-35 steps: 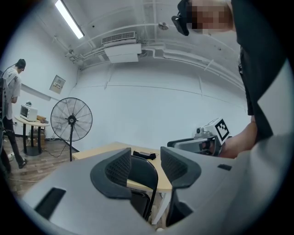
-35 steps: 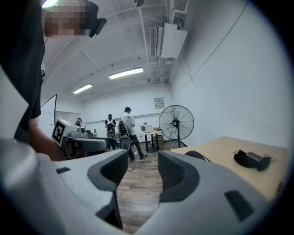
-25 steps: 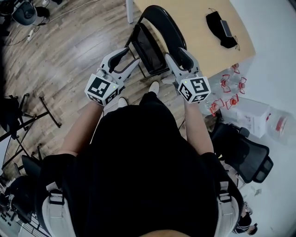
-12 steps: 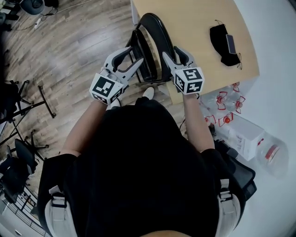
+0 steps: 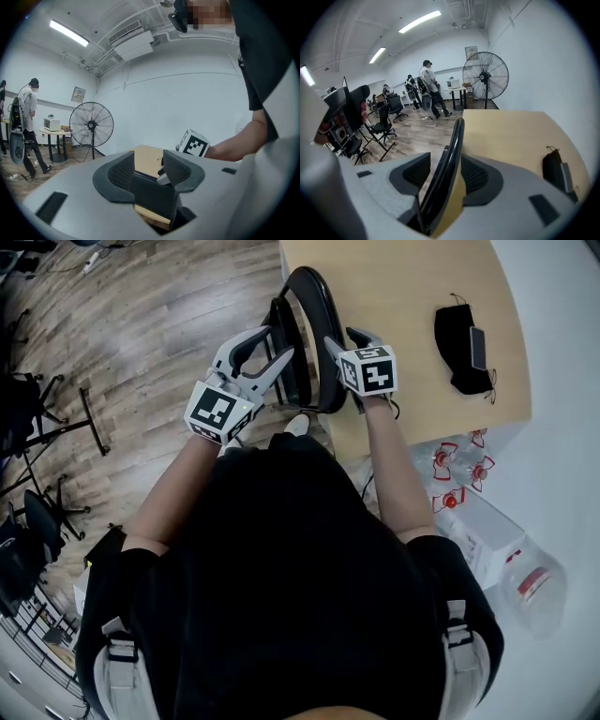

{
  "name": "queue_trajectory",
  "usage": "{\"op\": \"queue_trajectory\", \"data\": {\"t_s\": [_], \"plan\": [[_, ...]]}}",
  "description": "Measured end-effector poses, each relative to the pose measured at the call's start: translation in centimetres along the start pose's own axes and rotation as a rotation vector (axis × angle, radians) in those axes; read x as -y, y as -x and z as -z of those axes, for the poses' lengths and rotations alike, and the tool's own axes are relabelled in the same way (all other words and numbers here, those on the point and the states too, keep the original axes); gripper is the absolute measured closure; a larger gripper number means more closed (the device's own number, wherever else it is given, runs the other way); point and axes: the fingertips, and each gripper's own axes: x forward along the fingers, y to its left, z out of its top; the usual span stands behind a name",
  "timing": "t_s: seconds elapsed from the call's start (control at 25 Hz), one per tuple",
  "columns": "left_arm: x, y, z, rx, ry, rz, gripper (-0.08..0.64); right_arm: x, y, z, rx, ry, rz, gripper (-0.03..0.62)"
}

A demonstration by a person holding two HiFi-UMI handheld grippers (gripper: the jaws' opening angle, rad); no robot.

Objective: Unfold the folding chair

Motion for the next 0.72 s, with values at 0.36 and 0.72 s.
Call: {"op": "queue_trajectory", "data": {"t_s": [0.36,0.72], "plan": [[-0.5,-1.0,0.2,0.025,-0.012,-0.043,0.376,0.8,-3.7,2.0,-0.147,-0.003,-0.041,0.393],[-0.8,-0.3,0.2,0.051,-0.016,-0.044,0.377,1.1,-4.7,2.5,-0.225,-0.037,0.018,0.422]]}}
